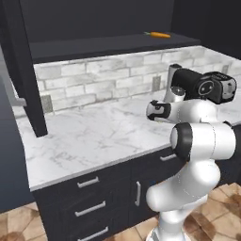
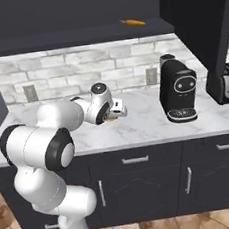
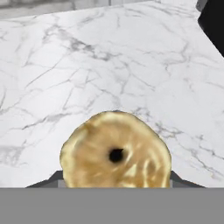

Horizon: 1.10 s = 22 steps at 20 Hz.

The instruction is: Pick the candle and candle from the dining table and place them in the open cabinet. Close the cabinet after placing the objects.

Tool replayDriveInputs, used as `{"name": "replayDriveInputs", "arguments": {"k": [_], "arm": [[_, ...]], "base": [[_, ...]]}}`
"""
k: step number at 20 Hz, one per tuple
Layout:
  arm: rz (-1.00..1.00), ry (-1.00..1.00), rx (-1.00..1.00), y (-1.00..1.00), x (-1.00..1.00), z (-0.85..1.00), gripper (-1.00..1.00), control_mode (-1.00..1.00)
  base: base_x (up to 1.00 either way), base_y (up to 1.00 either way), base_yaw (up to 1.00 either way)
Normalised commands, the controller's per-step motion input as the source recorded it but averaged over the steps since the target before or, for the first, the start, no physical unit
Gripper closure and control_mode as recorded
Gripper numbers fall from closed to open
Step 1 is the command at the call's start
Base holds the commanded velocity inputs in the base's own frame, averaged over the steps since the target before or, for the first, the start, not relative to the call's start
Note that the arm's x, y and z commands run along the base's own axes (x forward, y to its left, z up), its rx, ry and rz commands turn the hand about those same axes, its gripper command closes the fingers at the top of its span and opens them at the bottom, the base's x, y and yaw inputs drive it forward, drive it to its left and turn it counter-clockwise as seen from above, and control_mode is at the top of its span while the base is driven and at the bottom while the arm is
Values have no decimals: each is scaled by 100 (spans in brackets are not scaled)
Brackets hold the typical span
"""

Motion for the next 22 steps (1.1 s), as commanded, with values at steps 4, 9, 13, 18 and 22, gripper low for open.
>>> {"name": "replayDriveInputs", "arguments": {"k": [4, 9, 13, 18, 22], "arm": [[0, 0, 0, 0, 0, 0, 100, 100], [0, 0, 0, 0, 0, 0, 100, 100], [0, 0, 0, 0, 0, 0, 100, 100], [0, 0, 0, 0, 0, 0, 100, 100], [0, 0, 0, 0, 0, 0, 100, 100]], "base": [[46, -25, 39], [57, -34, 27], [57, -31, 25], [45, -23, 22], [8, 0, 2]]}}
